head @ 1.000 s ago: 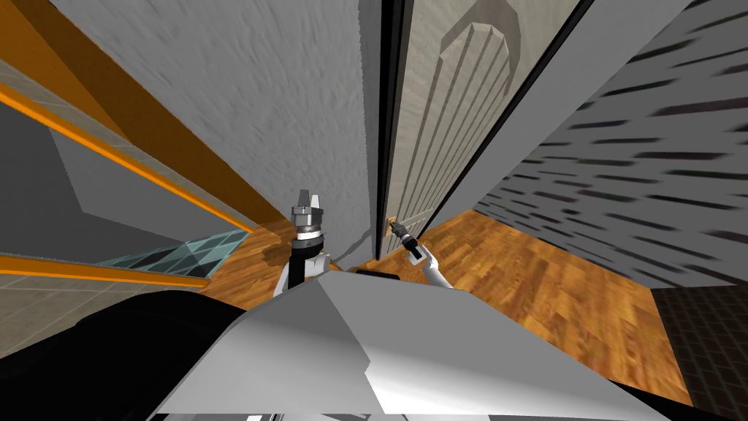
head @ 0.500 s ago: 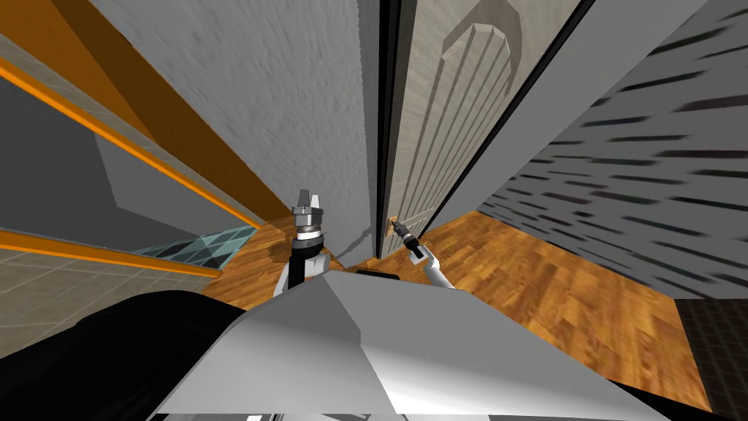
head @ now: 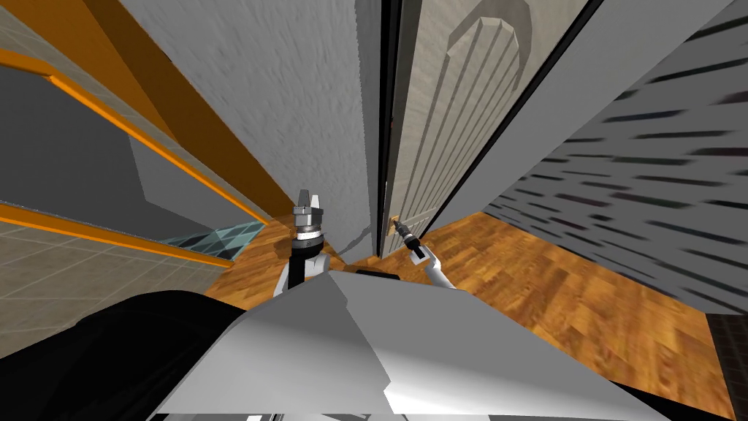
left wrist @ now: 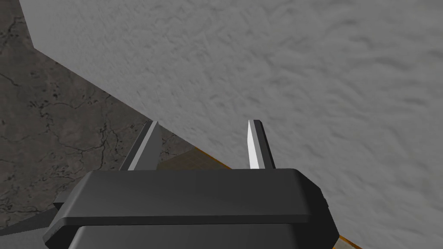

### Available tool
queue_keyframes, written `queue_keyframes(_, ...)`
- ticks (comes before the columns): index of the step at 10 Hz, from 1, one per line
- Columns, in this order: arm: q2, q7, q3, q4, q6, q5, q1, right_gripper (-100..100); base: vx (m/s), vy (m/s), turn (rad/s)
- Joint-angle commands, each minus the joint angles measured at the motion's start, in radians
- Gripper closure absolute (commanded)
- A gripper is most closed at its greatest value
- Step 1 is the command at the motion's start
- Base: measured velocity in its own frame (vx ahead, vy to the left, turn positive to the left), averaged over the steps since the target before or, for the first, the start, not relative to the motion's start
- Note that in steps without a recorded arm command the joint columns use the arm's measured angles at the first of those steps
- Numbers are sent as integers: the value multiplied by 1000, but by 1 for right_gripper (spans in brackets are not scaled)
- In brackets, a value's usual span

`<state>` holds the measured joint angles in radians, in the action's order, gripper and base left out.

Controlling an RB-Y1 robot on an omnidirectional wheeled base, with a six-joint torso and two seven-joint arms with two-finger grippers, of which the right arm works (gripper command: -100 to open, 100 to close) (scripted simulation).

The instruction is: Pull the door open

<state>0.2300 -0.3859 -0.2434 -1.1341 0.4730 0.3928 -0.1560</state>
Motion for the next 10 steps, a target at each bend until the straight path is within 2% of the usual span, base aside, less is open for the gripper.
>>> queue_keyframes(1, -9, 50, -19, 2, 1, -25, 6, 100, -38, -24, 46)
queue_keyframes(2, -6, 78, -20, 1, -1, -48, 7, 100, -57, -41, 161)
queue_keyframes(3, -6, 91, -20, 1, -1, -48, 7, 100, -47, -36, 67)
queue_keyframes(4, -2, 126, -21, 0, -3, -72, 8, 100, -53, -34, 87)
queue_keyframes(5, -2, 130, -21, 0, -3, -72, 8, 100, -47, -21, 32)
queue_keyframes(7, 5, 192, -24, -2, -7, -123, 10, 100, -52, -25, 112)
queue_keyframes(8, 5, 210, -24, -2, -7, -123, 10, 100, -60, -32, 64)
queue_keyframes(9, 9, 244, -25, -3, -9, -149, 11, 100, -52, -30, 73)
queue_keyframes(10, 9, 251, -25, -3, -9, -149, 11, 100, -28, -33, 53)
